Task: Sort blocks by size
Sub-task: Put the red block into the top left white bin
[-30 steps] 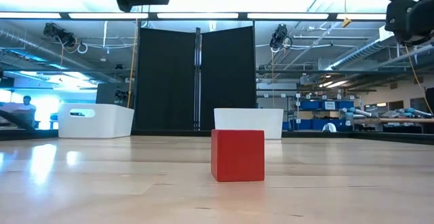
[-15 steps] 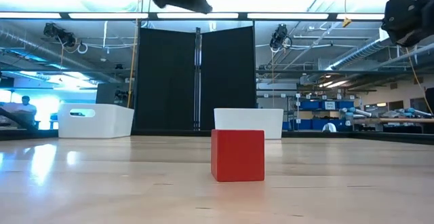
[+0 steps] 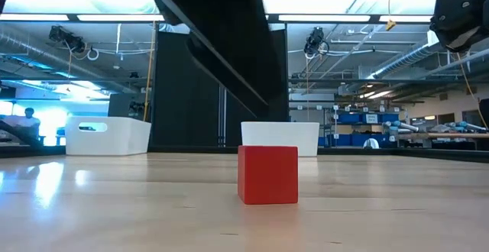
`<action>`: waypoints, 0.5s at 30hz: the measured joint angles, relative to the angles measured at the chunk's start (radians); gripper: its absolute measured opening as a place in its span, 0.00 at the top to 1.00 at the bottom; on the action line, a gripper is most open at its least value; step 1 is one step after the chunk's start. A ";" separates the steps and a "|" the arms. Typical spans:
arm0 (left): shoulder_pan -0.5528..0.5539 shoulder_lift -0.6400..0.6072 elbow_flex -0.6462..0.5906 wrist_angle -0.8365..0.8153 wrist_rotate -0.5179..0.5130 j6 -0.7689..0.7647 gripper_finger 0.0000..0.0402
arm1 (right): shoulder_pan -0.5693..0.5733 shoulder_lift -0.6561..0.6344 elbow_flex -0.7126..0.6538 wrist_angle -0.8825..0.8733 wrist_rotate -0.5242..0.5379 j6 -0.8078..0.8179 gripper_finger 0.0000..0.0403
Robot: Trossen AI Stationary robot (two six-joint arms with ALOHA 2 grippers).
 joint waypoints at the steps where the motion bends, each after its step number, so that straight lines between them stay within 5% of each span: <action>1: -0.003 0.024 0.024 -0.010 0.019 -0.007 0.33 | 0.000 0.000 0.000 0.002 0.000 0.000 0.51; 15: -0.004 0.087 0.080 -0.075 -0.012 -0.057 0.33 | 0.001 0.000 0.000 0.048 0.028 -0.012 0.52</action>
